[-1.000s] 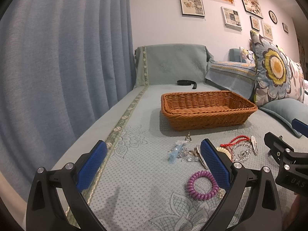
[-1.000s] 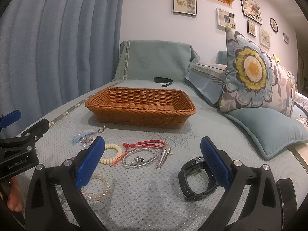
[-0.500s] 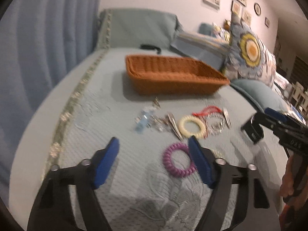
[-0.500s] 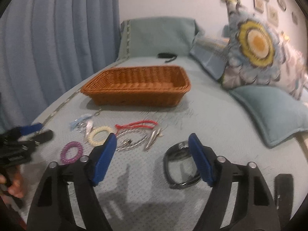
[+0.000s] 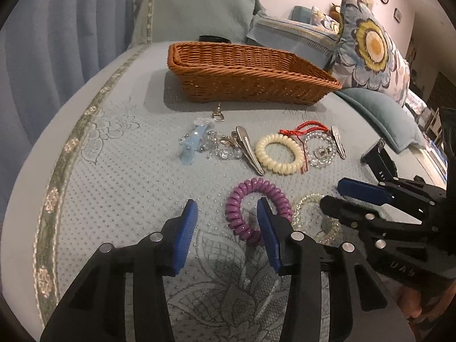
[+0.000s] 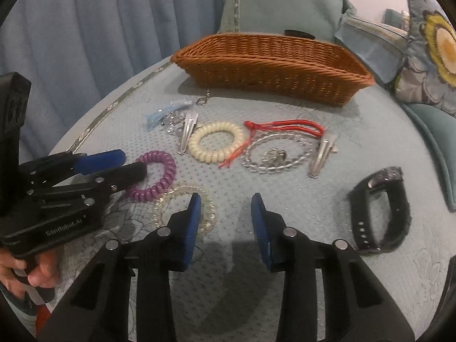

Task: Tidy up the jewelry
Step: 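Grasp the purple coil hair tie with the left tool while the right tool grasps the clear coil tie, then carry both coil hair ties into the wicker basket and open both tools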

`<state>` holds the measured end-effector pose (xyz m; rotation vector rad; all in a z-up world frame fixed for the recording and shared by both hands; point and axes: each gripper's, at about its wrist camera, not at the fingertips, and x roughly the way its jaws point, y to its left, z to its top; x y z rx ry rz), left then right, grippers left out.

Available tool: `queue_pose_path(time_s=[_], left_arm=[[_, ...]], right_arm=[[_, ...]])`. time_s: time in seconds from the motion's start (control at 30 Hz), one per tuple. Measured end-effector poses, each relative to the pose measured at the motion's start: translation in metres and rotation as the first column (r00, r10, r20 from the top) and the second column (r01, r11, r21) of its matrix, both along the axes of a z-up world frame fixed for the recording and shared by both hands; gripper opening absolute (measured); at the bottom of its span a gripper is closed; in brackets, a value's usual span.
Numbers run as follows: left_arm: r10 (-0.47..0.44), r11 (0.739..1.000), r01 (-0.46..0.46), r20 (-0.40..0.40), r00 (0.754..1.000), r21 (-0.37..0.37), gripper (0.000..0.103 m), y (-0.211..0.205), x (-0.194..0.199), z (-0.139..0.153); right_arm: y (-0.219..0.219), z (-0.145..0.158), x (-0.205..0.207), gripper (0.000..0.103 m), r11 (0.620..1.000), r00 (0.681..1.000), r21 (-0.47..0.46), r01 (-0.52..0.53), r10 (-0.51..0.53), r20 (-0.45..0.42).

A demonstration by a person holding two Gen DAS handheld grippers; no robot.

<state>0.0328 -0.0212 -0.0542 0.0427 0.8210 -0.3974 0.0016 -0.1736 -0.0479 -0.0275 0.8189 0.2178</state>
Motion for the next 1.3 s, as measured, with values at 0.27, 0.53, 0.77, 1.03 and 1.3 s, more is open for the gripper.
queue_pose_path(time_s=[0.27,0.53,0.77,1.03,1.3], left_arm=[[0.025,0.997,-0.026,0.019,1.0,0.069,0.015,-0.007,0.0,-0.001],[0.029,1.0,-0.029,0.04,0.999,0.009,0.008,0.001,-0.001,0.006],[0.05,0.997,-0.044,0.096,0.994,-0.071,0.008,0.007,-0.006,0.025],[0.057,0.993,-0.038,0.178,0.982,-0.108,0.008,0.003,0.01,0.064],[0.045,0.995,-0.021,0.237,0.97,-0.102,0.008,-0.026,0.087,0.099]], right_arm=[[0.014,-0.003,0.0,0.009,0.995,1.0,-0.095,-0.011,0.012,0.013],[-0.01,0.007,-0.002,0.007,0.999,0.998,-0.01,0.033,-0.033,0.049],[-0.024,0.027,-0.009,0.007,0.997,0.991,0.048,0.061,-0.067,0.119],[-0.042,0.069,0.014,0.007,0.99,0.973,0.094,0.108,-0.125,0.194],[-0.059,0.105,0.122,0.007,0.984,0.967,0.089,0.152,-0.167,0.192]])
